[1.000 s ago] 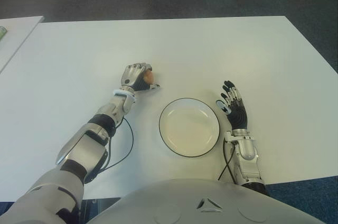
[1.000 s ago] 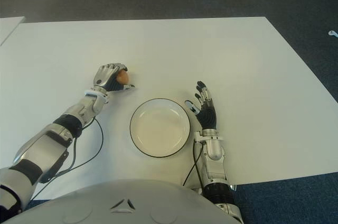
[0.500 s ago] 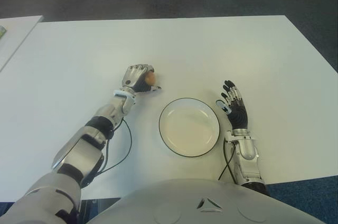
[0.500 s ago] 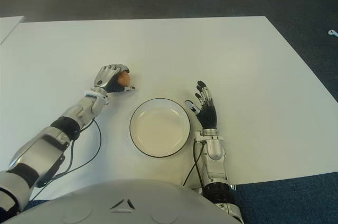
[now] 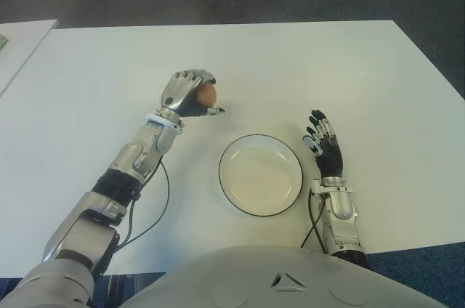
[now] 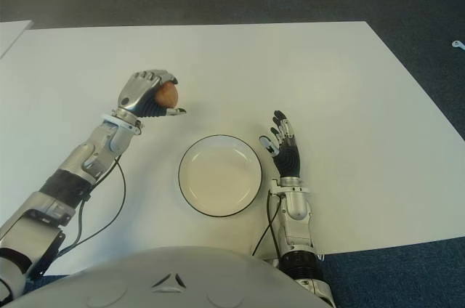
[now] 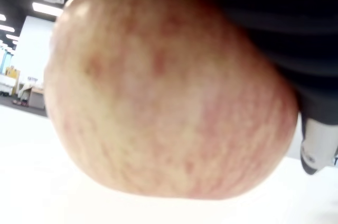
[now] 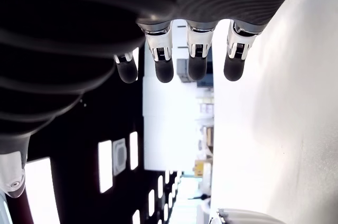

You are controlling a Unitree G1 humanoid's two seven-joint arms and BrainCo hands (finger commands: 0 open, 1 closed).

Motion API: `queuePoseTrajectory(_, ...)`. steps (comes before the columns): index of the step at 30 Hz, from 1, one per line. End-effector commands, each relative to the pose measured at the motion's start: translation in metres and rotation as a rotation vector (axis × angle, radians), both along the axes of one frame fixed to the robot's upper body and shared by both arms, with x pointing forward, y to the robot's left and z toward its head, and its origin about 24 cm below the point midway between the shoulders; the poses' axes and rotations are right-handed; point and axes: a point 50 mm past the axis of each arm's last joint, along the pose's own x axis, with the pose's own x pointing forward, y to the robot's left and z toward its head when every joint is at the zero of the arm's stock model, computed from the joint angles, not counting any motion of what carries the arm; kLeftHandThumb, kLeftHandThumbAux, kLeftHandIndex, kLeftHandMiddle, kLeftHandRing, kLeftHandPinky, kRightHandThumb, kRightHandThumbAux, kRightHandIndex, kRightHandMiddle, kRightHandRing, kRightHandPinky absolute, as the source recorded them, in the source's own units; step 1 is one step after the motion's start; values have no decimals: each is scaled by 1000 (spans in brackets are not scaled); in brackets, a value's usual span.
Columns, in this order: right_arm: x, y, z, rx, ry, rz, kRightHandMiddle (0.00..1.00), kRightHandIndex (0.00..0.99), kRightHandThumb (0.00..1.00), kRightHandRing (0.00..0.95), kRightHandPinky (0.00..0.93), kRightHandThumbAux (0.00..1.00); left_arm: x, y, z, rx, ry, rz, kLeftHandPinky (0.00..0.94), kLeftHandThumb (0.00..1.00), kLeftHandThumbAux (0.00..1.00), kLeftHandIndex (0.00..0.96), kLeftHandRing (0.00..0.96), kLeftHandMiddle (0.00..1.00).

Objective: Put the apples into the plate.

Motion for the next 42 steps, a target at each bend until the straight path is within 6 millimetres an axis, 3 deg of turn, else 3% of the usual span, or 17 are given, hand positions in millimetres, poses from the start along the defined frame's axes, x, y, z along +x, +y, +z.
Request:
queuePoseTrajectory(1,-41,-3,-50,51,295,-58,0,0,72,0,0,476,-8,-3,23,-22,-31,-16,783,853,666,402,839,536)
queuePoseTrajectory(24,-41,1,-49,57,301,-52,0,0,74,0,0,472,-15,-13,25,34,-24,-45,759,851,668,399,821,526)
queuePoseTrajectory(42,-40,7,-47,56,288,-56,0,0,70,0,0,472,-65,-84,22,29,77,-218,794,853,667,400,831,532)
